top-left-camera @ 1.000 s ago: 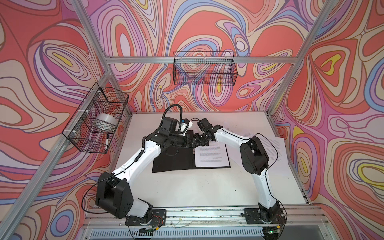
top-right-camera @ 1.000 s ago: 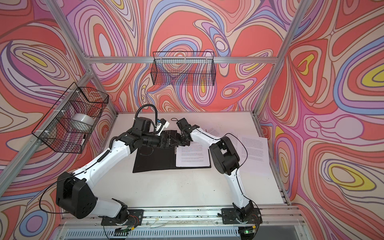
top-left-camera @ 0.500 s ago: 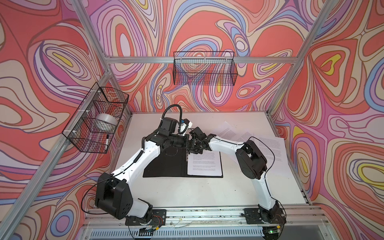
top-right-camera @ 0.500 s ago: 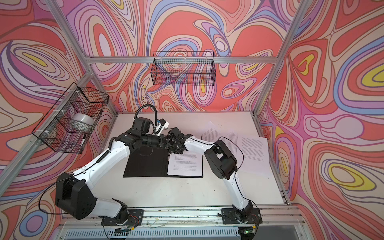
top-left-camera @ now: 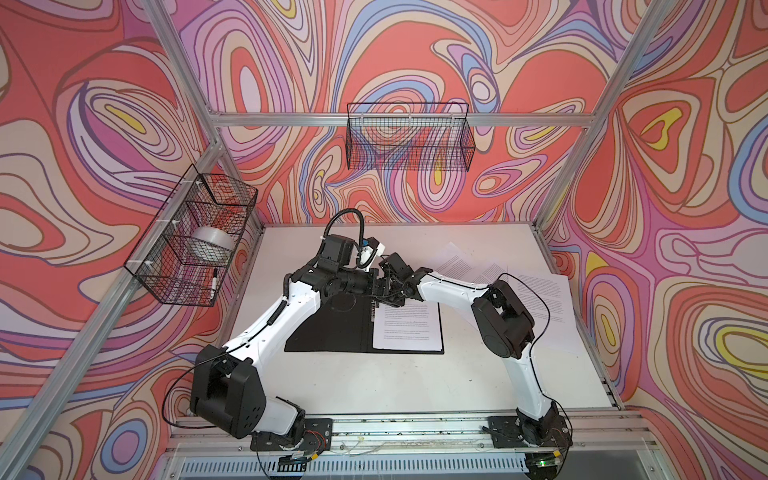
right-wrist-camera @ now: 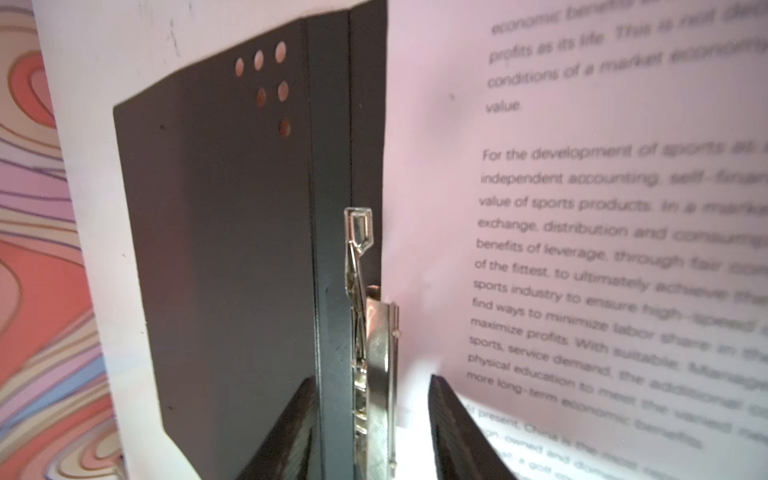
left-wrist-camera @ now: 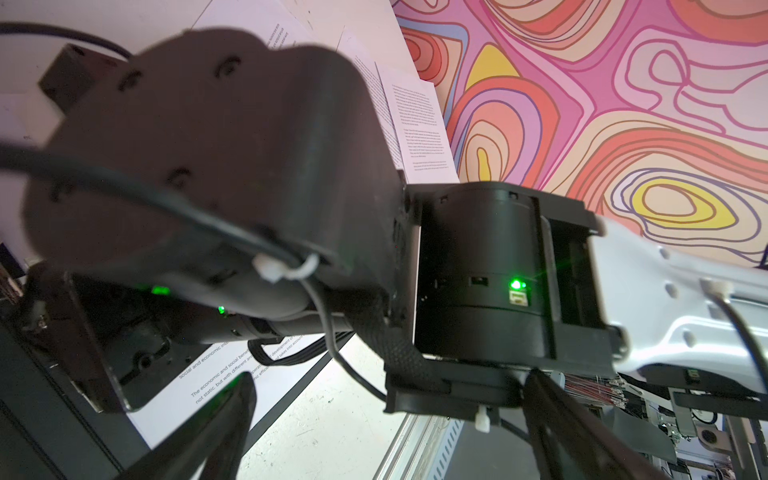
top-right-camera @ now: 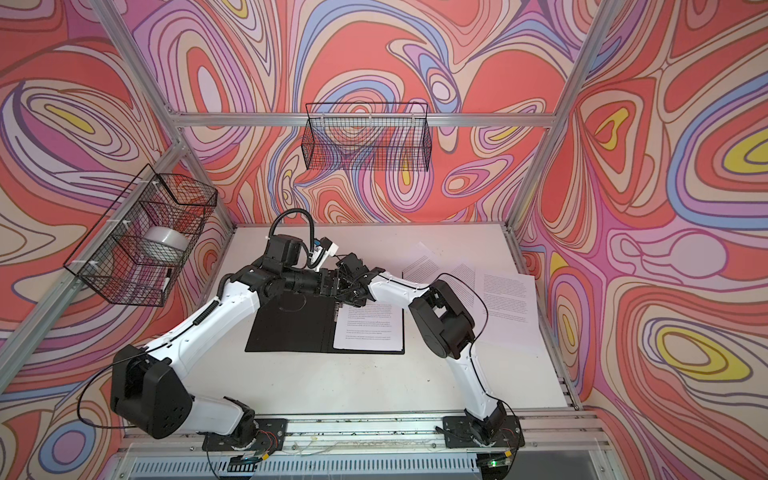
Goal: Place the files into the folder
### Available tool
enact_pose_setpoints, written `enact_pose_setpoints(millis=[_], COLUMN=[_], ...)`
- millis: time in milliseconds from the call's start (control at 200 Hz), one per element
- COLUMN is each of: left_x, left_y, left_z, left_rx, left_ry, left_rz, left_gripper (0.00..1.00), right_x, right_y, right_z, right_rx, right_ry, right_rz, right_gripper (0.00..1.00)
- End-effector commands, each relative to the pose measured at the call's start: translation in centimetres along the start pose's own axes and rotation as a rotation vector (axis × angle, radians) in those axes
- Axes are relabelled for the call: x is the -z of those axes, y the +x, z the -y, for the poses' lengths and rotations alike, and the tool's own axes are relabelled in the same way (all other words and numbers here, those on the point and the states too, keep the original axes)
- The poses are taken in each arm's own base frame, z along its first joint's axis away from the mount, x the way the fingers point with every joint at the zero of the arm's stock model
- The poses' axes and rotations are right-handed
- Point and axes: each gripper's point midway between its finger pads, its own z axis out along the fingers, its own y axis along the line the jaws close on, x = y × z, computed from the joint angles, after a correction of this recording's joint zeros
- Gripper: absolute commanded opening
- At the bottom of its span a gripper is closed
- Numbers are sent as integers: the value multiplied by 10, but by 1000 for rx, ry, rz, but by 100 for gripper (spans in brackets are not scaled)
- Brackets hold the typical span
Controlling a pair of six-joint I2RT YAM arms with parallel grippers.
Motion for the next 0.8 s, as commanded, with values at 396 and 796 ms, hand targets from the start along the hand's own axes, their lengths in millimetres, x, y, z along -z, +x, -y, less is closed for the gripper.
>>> enact_pose_setpoints(millis=[396,796], left_x=[26,-87], left_y=[-10,29], left_z=[30,32], left_rx=[-87,-5], left_ry=[70,31], left_rz=[127,-155], left_gripper=[100,100], right_x=[193,271], right_y=[-75,-38], right_z=[130,331], right_rx=[-52,-518], right_ry=[197,370], right_rz=[306,421], right_gripper=[96,98])
